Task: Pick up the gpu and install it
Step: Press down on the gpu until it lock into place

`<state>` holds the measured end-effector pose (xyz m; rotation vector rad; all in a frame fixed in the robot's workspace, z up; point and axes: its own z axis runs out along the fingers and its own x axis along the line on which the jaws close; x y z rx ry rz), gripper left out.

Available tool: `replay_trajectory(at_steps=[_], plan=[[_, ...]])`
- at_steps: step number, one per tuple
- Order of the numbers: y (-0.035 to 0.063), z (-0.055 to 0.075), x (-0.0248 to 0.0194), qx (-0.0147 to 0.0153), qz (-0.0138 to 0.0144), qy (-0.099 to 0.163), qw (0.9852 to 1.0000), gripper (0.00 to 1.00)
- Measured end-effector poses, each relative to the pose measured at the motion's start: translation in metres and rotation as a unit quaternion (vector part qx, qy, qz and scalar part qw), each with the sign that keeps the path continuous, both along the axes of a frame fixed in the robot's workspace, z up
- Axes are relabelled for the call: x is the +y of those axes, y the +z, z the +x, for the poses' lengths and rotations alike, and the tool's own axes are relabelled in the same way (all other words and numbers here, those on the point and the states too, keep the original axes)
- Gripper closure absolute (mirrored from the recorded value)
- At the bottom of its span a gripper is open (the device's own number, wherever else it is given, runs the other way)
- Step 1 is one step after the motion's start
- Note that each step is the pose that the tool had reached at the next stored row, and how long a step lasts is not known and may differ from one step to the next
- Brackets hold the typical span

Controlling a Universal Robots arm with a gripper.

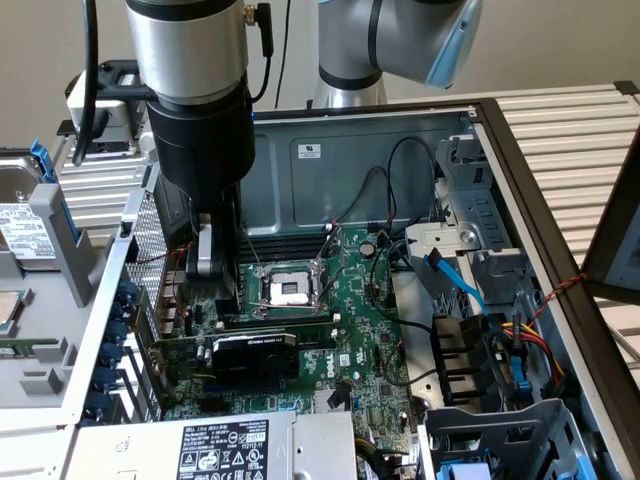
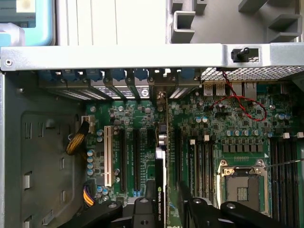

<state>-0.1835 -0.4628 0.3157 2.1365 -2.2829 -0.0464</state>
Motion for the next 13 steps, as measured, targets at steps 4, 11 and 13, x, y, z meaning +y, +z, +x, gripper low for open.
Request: replay_trajectory(at_steps=[4,11,13], plan=[[0.0000,0.0000,0.0000,0.0000,0.0000,0.000,1.0000,0.85],[0.0000,-0.0003,0.0000,0.0000,0.0000,0.000,1.0000,0.89],[0.0000,-0.0019,0.0000,0.0000,0.0000,0.000,1.0000,0.89]])
